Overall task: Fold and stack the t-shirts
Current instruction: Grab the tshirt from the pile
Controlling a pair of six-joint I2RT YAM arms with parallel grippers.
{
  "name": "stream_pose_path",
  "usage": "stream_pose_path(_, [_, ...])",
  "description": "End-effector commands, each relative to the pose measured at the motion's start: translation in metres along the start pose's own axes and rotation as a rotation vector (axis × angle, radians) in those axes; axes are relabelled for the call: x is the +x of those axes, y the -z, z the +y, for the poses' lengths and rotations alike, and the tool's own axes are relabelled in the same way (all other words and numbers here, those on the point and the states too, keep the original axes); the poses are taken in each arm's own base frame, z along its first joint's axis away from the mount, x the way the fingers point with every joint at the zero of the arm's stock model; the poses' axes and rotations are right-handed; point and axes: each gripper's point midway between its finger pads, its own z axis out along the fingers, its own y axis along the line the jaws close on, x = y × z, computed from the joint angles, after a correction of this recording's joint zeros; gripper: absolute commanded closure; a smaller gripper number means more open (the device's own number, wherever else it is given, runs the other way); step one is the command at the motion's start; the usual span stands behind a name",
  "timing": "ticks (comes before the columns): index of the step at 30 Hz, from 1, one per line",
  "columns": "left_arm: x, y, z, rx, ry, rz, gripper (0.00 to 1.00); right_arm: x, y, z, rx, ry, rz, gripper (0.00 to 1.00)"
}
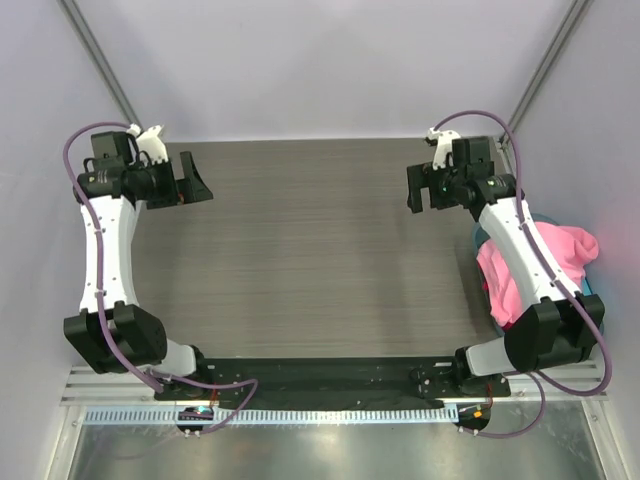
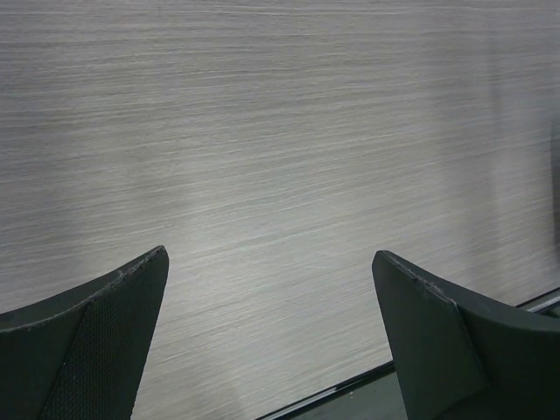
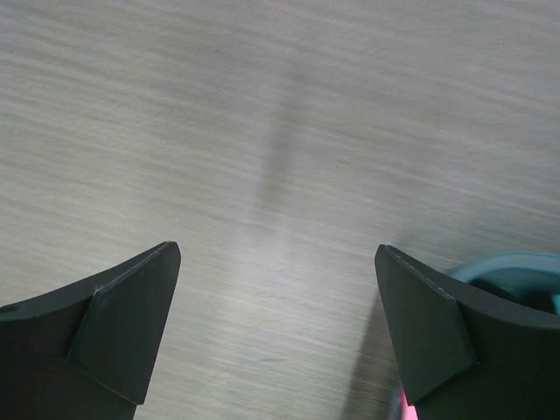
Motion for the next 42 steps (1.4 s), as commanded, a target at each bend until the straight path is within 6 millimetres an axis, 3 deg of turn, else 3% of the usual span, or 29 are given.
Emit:
stream_pose_path(1, [-0.014, 0.003, -0.009, 0.036, 0.003, -0.028, 0.00, -0.046, 0.033, -0.032, 0.161, 0.080, -0.121, 0.00])
stream_pose_path(4, [-0.017, -0.001, -0.009, 0.037, -0.009, -0.023, 0.00, -0.043, 0.060, -0.075, 0.317, 0.187, -0.101, 0.01])
stream_pose_path(6, [-0.015, -0.007, 0.010, -0.077, -0.030, 0.007, 0.00, -0.035, 0.080, -0.107, 0.460, 0.190, -0.068, 0.04])
stream_pose_path(8, [-0.016, -0.007, 0.031, -0.223, -0.116, 0.033, 0.00, -0.025, 0.090, -0.123, 0.527, 0.205, -0.006, 0.07])
stream_pose_path(10, [-0.013, -0.012, 0.043, -0.274, -0.124, 0.076, 0.02, -0.002, 0.102, -0.146, 0.579, 0.163, 0.102, 0.08])
stream_pose_path(13, [-0.019, -0.018, 0.047, -0.283, -0.131, 0.082, 0.02, 0.029, 0.116, -0.160, 0.605, 0.124, 0.210, 0.14])
stream_pose_path(19, [-0.023, -0.035, 0.041, -0.266, -0.152, 0.103, 0.02, 0.065, 0.132, -0.169, 0.676, 0.172, 0.319, 0.20])
stream_pose_path(24, [-0.029, -0.041, 0.038, -0.275, -0.186, 0.108, 0.02, 0.095, 0.130, -0.172, 0.687, 0.172, 0.409, 0.23])
stream_pose_path(30, [-0.027, -0.043, 0.041, -0.307, -0.230, 0.132, 0.00, 0.117, 0.124, -0.178, 0.673, 0.153, 0.470, 0.27])
stream_pose_path(32, [-0.025, -0.043, 0.044, -0.319, -0.239, 0.142, 0.00, 0.122, 0.122, -0.179, 0.661, 0.145, 0.482, 0.33])
stream_pose_path(35, [-0.024, -0.042, 0.047, -0.336, -0.247, 0.149, 0.00, 0.130, 0.119, -0.180, 0.647, 0.128, 0.498, 0.50])
stream_pose_path(38, [-0.022, -0.042, 0.050, -0.343, -0.250, 0.158, 0.00, 0.133, 0.119, -0.180, 0.640, 0.130, 0.503, 0.71])
stream_pose_path(39, [-0.022, -0.042, 0.050, -0.350, -0.252, 0.157, 0.00, 0.133, 0.120, -0.181, 0.643, 0.129, 0.502, 0.85])
stream_pose_path(41, [-0.019, -0.043, 0.052, -0.354, -0.249, 0.165, 0.00, 0.130, 0.124, -0.183, 0.656, 0.134, 0.491, 0.99])
stream_pose_path(42, [-0.019, -0.043, 0.053, -0.357, -0.252, 0.165, 0.00, 0.126, 0.127, -0.183, 0.664, 0.138, 0.479, 0.98])
